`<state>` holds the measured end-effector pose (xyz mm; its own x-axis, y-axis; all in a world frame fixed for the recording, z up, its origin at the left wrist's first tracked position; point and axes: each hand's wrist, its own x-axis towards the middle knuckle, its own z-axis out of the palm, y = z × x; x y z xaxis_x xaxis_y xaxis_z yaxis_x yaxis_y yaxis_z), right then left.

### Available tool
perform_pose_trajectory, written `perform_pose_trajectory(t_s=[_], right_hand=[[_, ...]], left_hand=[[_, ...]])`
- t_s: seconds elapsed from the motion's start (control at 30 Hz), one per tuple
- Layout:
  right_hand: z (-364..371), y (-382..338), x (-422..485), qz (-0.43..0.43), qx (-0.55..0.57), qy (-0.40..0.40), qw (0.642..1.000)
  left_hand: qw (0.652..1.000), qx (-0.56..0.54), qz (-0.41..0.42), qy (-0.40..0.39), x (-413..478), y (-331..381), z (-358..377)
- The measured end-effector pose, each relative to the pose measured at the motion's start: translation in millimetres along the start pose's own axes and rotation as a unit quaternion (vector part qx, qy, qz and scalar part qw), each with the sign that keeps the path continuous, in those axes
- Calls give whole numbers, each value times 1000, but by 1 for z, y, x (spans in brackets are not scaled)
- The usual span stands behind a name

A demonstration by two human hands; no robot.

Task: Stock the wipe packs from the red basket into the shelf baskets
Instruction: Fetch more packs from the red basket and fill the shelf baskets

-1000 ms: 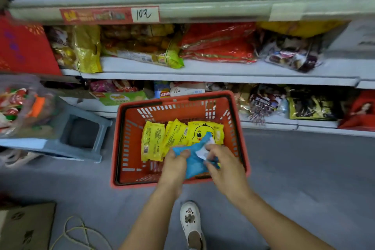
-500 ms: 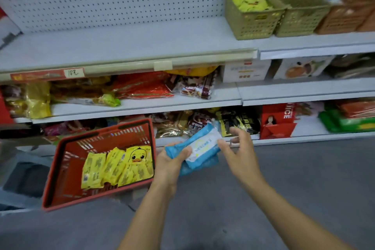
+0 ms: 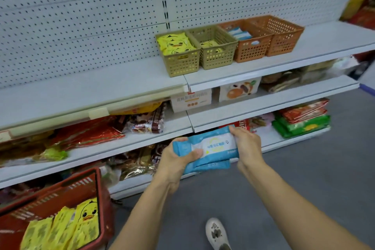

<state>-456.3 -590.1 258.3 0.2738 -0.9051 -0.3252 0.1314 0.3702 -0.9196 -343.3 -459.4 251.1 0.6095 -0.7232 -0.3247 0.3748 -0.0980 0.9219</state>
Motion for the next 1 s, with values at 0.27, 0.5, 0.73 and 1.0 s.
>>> perform_pose_trajectory(t_s=[0.27,0.5,0.73,1.0], right_hand=[[-1,-65,100,-115,-30,-9,993],[17,-120,202,-139,-40,-14,989],[26,-149,269,-90,24,-26,995],[38,-177,316,42,107,-170,979]], left_hand=[[998,-64,0,-17,104,39,68],[996,-54,62,41,194,85,121],[990,-38,102,85,249,116,155],[977,-30,165,135,299,145,208]])
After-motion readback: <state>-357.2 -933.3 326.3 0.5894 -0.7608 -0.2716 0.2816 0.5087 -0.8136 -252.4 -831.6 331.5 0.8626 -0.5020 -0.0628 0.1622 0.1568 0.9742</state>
